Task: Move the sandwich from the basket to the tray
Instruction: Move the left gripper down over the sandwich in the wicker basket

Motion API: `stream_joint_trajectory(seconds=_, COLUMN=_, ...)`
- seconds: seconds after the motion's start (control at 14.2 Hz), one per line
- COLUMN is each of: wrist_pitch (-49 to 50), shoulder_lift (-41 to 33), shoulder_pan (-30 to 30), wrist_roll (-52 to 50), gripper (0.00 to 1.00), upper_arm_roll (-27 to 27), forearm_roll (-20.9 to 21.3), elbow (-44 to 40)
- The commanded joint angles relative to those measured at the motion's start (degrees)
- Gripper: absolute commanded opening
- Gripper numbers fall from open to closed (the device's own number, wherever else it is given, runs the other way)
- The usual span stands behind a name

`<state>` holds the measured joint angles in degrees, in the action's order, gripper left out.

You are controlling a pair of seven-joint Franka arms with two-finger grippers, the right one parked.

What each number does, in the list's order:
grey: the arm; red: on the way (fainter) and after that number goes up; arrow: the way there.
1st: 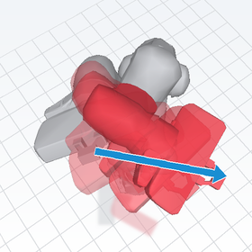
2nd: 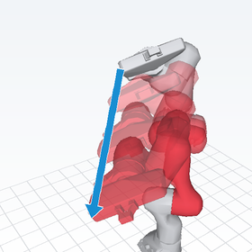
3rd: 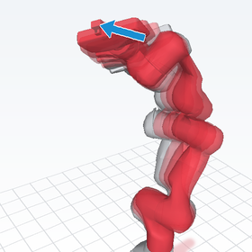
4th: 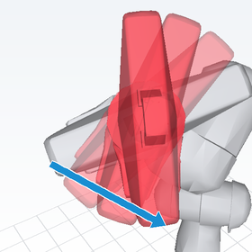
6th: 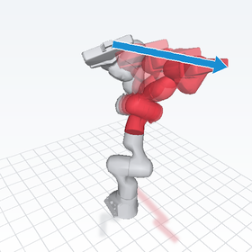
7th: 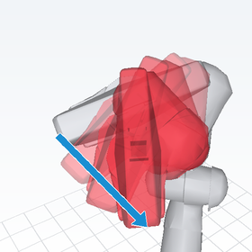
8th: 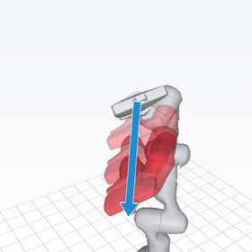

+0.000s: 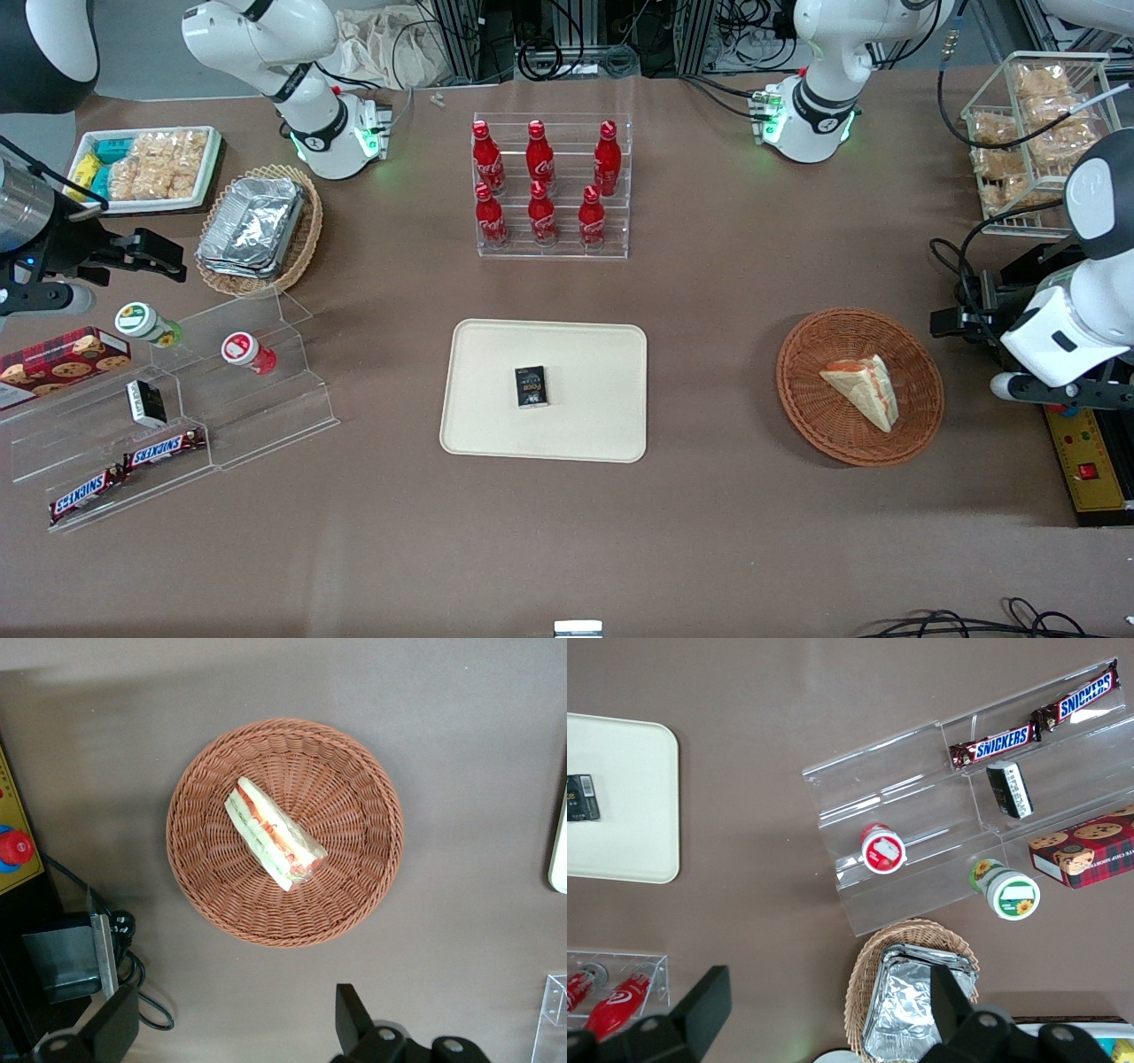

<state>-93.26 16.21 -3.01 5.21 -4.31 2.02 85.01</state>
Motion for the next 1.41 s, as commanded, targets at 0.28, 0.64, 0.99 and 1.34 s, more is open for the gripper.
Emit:
stream_joint_trajectory(seconds=0.28, wrist_pitch=0.36, shoulder_lift=3.38, shoulder_pan=0.28, wrist_roll=-10.64, gripper=1.00, upper_arm_roll=-0.17, forearm_roll=0.26, elbow=-1.60)
stream_joint_trajectory(seconds=0.64, wrist_pitch=-12.52, shoulder_lift=2.34, shoulder_pan=-0.33, wrist_roll=-28.81, gripper=1.00, upper_arm_roll=0.36, forearm_roll=0.26, elbow=9.26)
stream_joint_trajectory(seconds=0.99, wrist_pitch=-32.04, shoulder_lift=0.05, shoulder_pan=-0.25, wrist_roll=-44.11, gripper=1.00, upper_arm_roll=0.53, forearm_roll=0.53, elbow=26.41)
stream_joint_trajectory(seconds=1.34, wrist_pitch=-36.99, shoulder_lift=-1.09, shoulder_pan=-0.33, wrist_roll=-47.13, gripper=1.00, upper_arm_roll=0.53, forearm_roll=2.88, elbow=33.80)
